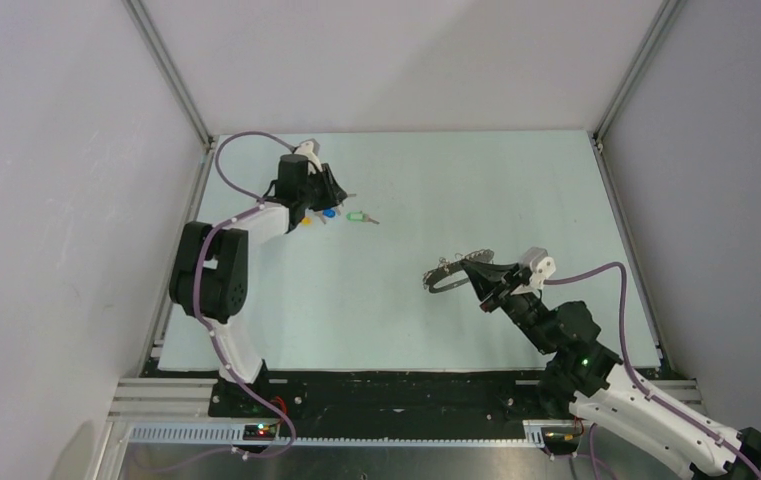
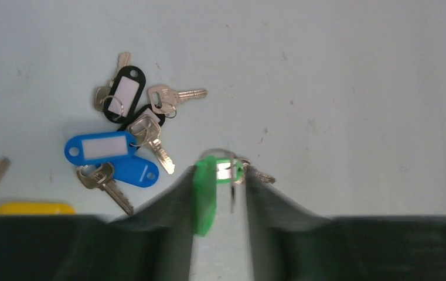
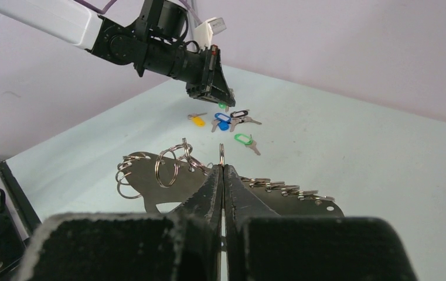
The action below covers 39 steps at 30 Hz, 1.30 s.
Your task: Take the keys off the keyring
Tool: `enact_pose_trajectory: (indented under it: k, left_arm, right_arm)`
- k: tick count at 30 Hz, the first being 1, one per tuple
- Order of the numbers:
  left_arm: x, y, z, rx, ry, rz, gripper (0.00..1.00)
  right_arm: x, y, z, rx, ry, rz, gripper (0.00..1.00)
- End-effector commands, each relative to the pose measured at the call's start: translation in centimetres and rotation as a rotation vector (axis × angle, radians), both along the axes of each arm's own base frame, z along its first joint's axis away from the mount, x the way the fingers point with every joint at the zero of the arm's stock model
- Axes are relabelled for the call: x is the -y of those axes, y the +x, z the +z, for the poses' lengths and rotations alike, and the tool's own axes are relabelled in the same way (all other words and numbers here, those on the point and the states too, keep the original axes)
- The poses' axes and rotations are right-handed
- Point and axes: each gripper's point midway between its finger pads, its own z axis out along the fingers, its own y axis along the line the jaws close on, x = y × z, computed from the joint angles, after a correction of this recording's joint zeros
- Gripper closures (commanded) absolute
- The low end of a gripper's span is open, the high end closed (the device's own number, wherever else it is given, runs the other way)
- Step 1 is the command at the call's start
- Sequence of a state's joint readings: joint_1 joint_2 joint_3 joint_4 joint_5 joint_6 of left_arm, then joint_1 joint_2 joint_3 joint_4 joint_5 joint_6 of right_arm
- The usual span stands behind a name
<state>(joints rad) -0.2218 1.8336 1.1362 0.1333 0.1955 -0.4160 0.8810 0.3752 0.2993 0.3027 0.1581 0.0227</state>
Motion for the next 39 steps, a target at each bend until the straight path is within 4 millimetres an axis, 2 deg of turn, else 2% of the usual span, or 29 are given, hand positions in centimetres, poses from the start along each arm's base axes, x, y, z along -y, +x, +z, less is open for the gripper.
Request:
enact_pose_trajectory:
  k: [1, 2, 3, 4, 5, 6, 7, 8, 10, 13, 16, 17, 18, 19, 20, 21, 22, 25, 26, 27, 28, 29, 30, 33, 34, 35, 36, 37, 39]
  left_arm:
    - [0.2, 1.0, 3.9, 0.083, -0.058, 0.012, 0.34]
    - [-0.1, 0.4, 3.5, 0.074, -0.047, 0.027, 0.26]
    - [-0.2, -0.1, 5.2, 0.109, -0.048, 0.032, 0.08]
    - [-0.6, -1.0, 4.8, 0.101, -0.033, 0.053, 0.04]
    - [-0.4, -1.8, 6.5, 0.139, -0.038, 0.054, 0.01]
    - [-0.9, -2.8, 6.0, 0.125, -0.026, 0.071, 0.01]
    - [-0.7, -3.6, 7.8, 0.154, -0.047, 0.08, 0.0]
    - [-1.1, -4.9, 8.1, 0.137, -0.061, 0.111, 0.0]
    - [-1.4, -6.8, 7.8, 0.084, -0.069, 0.161, 0.0]
    - [-2.6, -9.9, 5.7, -0.018, -0.034, 0.231, 0.0]
    - [-3.7, -12.7, 6.2, -0.014, -0.057, 0.268, 0.0]
    - [-4.0, -13.7, 5.5, -0.024, -0.056, 0.273, 0.0]
    - [-4.3, -14.4, 6.9, 0.015, -0.082, 0.28, 0.0]
    - [-4.5, -15.3, 6.4, 0.012, -0.086, 0.284, 0.0]
    - [-4.8, -15.9, 7.8, 0.059, -0.115, 0.29, 0.0]
    - [-5.3, -16.6, 7.2, 0.058, -0.109, 0.306, 0.0]
    - [-5.7, -17.1, 8.3, 0.102, -0.127, 0.323, 0.0]
    - [-7.8, -18.4, 7.4, 0.121, -0.1, 0.404, 0.0]
    - [-8.3, -18.7, 8.0, 0.141, -0.101, 0.411, 0.0]
    - [-8.7, -19.1, 8.1, 0.135, -0.088, 0.42, 0.0]
    - [-8.9, -19.5, 8.8, 0.151, -0.085, 0.421, 0.0]
    - [-9.3, -19.9, 9.5, 0.153, -0.075, 0.43, 0.0]
    - [-9.5, -20.2, 9.8, 0.156, -0.062, 0.43, 0.0]
    - [-10.9, -21.3, 12.0, 0.158, 0.01, 0.448, 0.0]
    - [-11.4, -21.3, 13.7, 0.187, 0.02, 0.466, 0.0]
    - [-11.9, -21.8, 13.8, 0.174, 0.067, 0.462, 0.0]
    - [-12.5, -21.9, 15.2, 0.202, 0.086, 0.479, 0.0]
    - [-13.0, -22.2, 15.5, 0.209, 0.132, 0.471, 0.0]
    - [-14.0, -22.4, 17.0, 0.252, 0.187, 0.486, 0.0]
  right_arm:
    - [0.7, 1.2, 1.7, 0.015, 0.014, -0.071, 1.0]
    - [0.9, 1.5, 1.5, 0.002, 0.005, -0.094, 1.0]
    - [0.8, 2.1, 0.8, -0.019, -0.019, -0.109, 1.0]
    - [0.8, 2.4, 0.5, -0.031, -0.031, -0.122, 1.0]
    - [0.7, 3.0, -0.3, -0.051, -0.056, -0.137, 1.0]
    - [0.8, 3.3, -0.5, -0.063, -0.065, -0.147, 1.0]
    - [0.9, 4.0, -1.3, -0.094, -0.078, -0.166, 1.0]
    - [1.0, 4.8, -2.0, -0.121, -0.097, -0.188, 1.0]
    - [1.3, 6.0, -3.1, -0.18, -0.092, -0.209, 1.0]
    - [1.8, 7.7, -4.4, -0.242, -0.09, -0.23, 1.0]
    - [3.9, 10.5, -5.4, -0.299, -0.065, -0.31, 1.0]
    - [4.2, 11.0, -5.4, -0.307, -0.054, -0.309, 1.0]
    - [5.3, 12.1, -5.8, -0.337, -0.041, -0.349, 1.0]
    - [5.5, 12.6, -5.8, -0.348, -0.033, -0.347, 1.0]
    - [6.6, 13.6, -6.2, -0.374, -0.02, -0.383, 1.0]
    - [6.9, 14.0, -6.2, -0.377, -0.014, -0.384, 1.0]
    - [7.7, 14.8, -6.6, -0.392, -0.011, -0.411, 1.0]
    - [9.1, 15.8, -6.5, -0.384, 0.004, -0.442, 0.99]
    - [9.9, 16.0, -6.3, -0.383, 0.013, -0.464, 0.82]
    - [10.9, 16.1, -5.9, -0.381, 0.022, -0.503, 0.54]
    - [11.6, 16.1, -5.8, -0.385, 0.029, -0.538, 0.39]
    - [13.0, 16.1, -5.2, -0.385, 0.037, -0.612, 0.16]
    - [13.6, 16.0, -4.8, -0.384, 0.035, -0.646, 0.08]
    - [16.4, 14.7, -2.4, -0.389, 0.061, -0.792, 0.01]
    - [17.1, 13.9, -2.7, -0.423, 0.043, -0.826, 0.01]
    - [17.4, 13.2, -0.8, -0.397, 0.061, -0.834, 0.0]
    - [17.9, 12.2, -1.4, -0.437, 0.034, -0.856, 0.01]
    - [18.2, 11.3, 0.6, -0.399, 0.061, -0.858, 0.0]
    - [18.9, 9.3, 2.2, -0.361, 0.071, -0.862, 0.01]
